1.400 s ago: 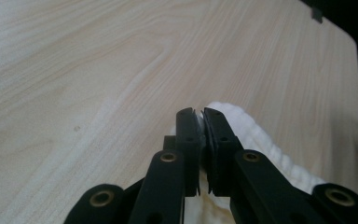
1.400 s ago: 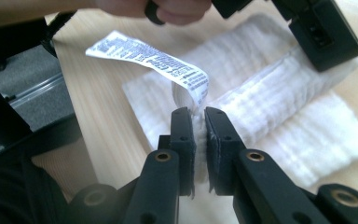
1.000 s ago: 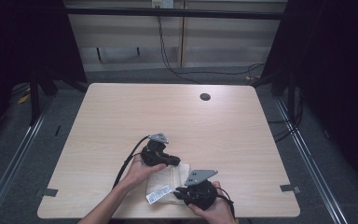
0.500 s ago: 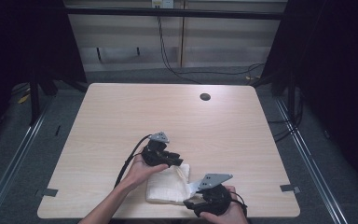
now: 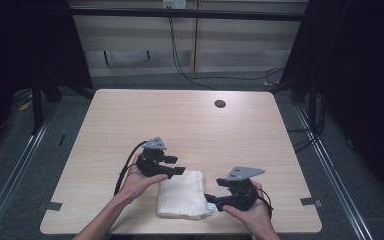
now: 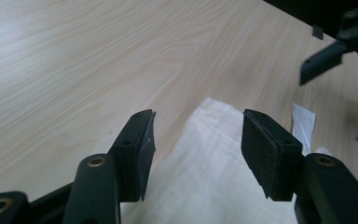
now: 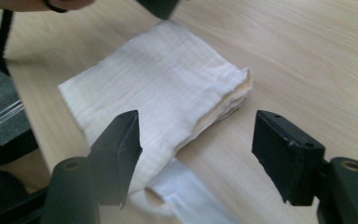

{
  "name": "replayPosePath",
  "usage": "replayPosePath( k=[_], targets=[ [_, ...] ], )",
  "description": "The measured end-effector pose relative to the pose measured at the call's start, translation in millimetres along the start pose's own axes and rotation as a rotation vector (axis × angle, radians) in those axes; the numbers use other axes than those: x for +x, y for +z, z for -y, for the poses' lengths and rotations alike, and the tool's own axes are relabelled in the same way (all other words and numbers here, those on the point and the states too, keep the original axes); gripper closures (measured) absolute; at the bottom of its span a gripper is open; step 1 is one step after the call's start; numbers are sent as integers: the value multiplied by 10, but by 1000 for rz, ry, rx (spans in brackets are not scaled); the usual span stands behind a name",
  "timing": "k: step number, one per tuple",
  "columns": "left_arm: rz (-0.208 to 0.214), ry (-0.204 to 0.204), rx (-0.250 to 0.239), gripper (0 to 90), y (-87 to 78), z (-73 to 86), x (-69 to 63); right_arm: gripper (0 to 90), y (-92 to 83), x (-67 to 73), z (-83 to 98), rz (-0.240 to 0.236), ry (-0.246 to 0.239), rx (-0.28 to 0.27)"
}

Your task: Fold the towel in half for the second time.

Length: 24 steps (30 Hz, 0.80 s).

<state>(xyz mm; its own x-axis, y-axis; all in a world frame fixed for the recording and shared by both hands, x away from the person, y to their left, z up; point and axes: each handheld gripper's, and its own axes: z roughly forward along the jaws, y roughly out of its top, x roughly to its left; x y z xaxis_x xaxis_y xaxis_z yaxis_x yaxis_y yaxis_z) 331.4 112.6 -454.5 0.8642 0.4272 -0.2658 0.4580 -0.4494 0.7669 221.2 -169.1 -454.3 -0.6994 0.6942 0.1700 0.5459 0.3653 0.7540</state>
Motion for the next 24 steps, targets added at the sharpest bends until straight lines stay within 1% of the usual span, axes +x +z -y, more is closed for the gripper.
replayPosePath(
  k=[1,2,3,5,6,8,9,11,12,13,14,15,16,17,18,21,24],
  targets=[
    [-8,8,-1,442,-50,30,-1,336,34,-14,-19,8,2,7],
    [-16,8,0,439,-79,50,-4,368,69,-28,-36,10,5,6],
    [-30,17,9,433,-114,73,-7,386,84,-31,-45,7,5,6],
    [-67,46,36,419,-195,129,-13,435,110,-33,-66,19,-9,20],
    [-73,43,36,404,-242,157,-14,465,114,-39,-71,25,-14,19],
    [-80,37,27,377,-341,211,-21,473,103,-50,-77,26,-14,21],
    [-88,38,22,372,-420,255,-29,488,84,-57,-75,33,-10,17],
    [-98,38,22,353,-525,319,-38,491,31,-75,-64,36,-4,6],
    [-112,38,20,337,-591,357,-41,490,-2,-85,-52,36,1,-1],
    [-119,23,11,329,-667,409,-36,480,-32,-94,-37,38,5,-3],
    [-124,7,-1,326,-705,443,-32,468,-66,-110,-13,41,6,-6],
    [-145,-25,-11,343,-761,501,-20,467,-86,-118,2,44,10,-7],
    [-152,-53,-5,364,-786,533,-12,463,-115,-135,28,45,15,-10],
    [-163,-78,1,363,-835,582,-6,456,-132,-144,43,50,20,-11],
    [-168,-76,-4,353,-869,615,-9,451,-159,-161,66,56,24,-11],
    [-168,-102,-23,322,-1009,738,-40,440,-234,-200,120,70,39,-31],
    [-186,-93,-30,317,-1096,855,-93,448,-322,-251,191,91,55,-47]
  ],
)
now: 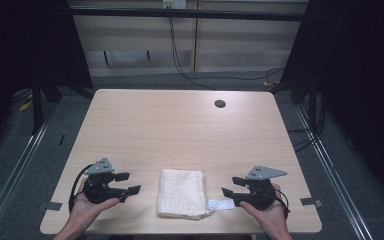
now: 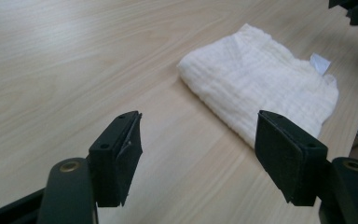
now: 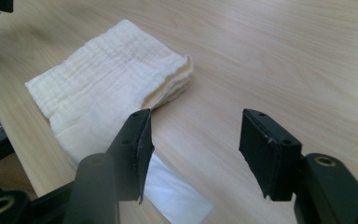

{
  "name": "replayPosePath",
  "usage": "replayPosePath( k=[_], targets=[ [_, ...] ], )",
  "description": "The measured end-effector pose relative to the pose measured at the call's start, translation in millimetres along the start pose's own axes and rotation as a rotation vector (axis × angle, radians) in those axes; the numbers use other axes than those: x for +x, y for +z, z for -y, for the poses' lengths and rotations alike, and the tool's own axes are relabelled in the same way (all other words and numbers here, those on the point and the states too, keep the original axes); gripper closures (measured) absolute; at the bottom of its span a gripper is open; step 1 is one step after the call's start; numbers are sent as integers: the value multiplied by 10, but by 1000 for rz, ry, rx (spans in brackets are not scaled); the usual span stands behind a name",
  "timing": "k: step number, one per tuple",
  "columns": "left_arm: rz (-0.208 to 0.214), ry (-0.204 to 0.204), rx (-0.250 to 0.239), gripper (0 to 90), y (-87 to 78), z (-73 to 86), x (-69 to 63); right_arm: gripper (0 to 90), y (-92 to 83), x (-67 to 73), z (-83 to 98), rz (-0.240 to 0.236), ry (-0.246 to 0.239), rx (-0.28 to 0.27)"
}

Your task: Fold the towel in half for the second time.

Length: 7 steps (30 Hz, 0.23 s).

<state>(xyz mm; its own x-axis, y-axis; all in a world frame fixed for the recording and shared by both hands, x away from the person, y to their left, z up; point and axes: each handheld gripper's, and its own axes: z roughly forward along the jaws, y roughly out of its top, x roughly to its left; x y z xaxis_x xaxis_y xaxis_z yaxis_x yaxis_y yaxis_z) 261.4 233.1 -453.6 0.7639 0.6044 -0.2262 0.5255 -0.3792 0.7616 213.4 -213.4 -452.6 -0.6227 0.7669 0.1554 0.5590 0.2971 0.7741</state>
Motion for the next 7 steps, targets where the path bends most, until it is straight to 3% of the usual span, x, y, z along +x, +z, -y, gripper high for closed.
replayPosePath(
  k=[3,4,7],
  targets=[
    [-10,-13,2,322,-21,152,-20,453,-60,-62,73,8,14,-2],
    [12,-33,-2,323,-13,187,-4,450,-66,-82,93,13,11,-2],
    [3,-31,-4,315,-21,202,33,418,-75,-124,150,32,38,-15]
  ],
)
